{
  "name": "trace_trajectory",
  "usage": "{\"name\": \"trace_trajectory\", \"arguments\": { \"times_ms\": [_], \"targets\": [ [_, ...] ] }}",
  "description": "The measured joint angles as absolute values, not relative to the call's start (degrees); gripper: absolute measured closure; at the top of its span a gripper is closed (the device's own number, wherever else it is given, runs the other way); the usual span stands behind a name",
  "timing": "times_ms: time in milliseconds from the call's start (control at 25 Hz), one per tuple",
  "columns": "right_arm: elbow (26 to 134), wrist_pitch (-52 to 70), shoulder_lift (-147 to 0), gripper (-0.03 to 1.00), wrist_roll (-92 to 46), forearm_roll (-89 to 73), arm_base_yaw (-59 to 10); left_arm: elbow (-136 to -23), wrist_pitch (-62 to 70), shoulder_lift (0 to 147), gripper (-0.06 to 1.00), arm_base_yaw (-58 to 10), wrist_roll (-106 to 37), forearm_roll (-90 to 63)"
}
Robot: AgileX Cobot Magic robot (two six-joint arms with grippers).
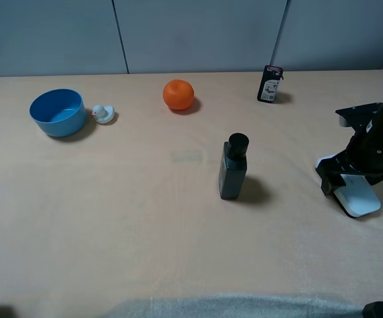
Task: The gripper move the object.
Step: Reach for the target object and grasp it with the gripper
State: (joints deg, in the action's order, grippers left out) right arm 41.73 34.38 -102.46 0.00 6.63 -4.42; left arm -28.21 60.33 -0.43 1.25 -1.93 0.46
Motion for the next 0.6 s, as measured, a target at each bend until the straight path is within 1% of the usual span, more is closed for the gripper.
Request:
{"name": "trace_trajectory", "arguments": {
  "times_ms": [600],
  "targets": [
    [41.73,34.38,-102.46,0.33,0.0,6.51,-4.42,-28.21,60.33,-0.43,0.12,1.25,-1.93,0.46]
  ]
}}
